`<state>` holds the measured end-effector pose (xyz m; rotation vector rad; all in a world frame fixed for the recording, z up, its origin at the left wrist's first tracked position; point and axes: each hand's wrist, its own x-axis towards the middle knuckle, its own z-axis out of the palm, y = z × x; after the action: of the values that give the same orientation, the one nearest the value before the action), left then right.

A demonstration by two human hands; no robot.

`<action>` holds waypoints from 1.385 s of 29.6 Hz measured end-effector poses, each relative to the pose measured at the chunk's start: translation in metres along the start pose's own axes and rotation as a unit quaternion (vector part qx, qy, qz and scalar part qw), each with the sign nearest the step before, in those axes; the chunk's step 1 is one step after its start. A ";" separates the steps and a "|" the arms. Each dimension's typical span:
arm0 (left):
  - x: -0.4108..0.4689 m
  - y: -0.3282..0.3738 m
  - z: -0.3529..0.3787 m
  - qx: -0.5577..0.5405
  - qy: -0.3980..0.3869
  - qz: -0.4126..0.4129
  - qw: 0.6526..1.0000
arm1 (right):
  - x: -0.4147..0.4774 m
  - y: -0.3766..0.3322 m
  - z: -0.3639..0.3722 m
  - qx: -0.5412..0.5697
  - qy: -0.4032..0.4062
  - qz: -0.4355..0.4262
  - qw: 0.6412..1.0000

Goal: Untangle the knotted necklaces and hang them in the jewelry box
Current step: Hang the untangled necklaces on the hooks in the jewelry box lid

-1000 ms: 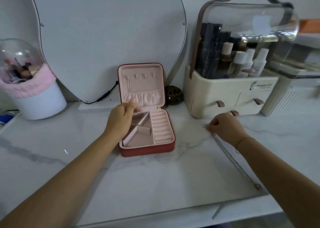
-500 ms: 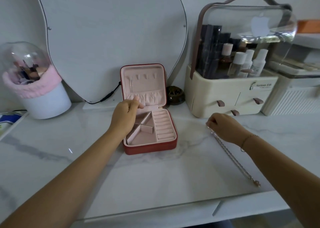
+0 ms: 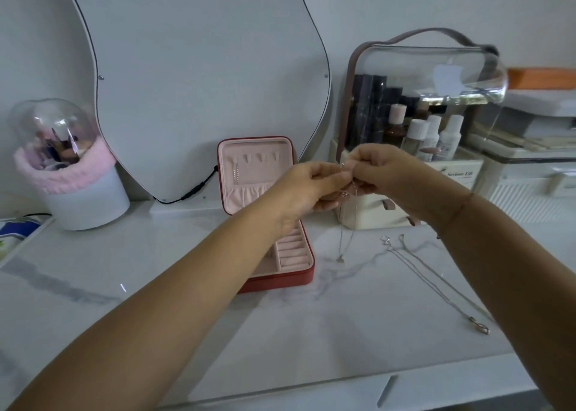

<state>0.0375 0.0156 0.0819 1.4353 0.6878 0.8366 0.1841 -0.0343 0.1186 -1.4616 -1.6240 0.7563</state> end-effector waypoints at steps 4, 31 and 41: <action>-0.007 0.022 -0.017 -0.028 0.035 0.031 0.999 | 0.015 -0.025 0.007 0.050 -0.003 -0.022 0.999; 0.050 -0.023 -0.143 0.210 0.359 0.120 0.901 | 0.146 0.020 0.113 0.074 0.151 -0.026 0.985; 0.069 -0.055 -0.136 0.282 0.487 0.197 0.803 | 0.166 0.040 0.151 -0.117 0.317 -0.106 0.935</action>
<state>-0.0324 0.1513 0.0272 1.6471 1.5406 1.8708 0.0729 0.1472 0.0385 -1.4586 -1.3518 -0.0524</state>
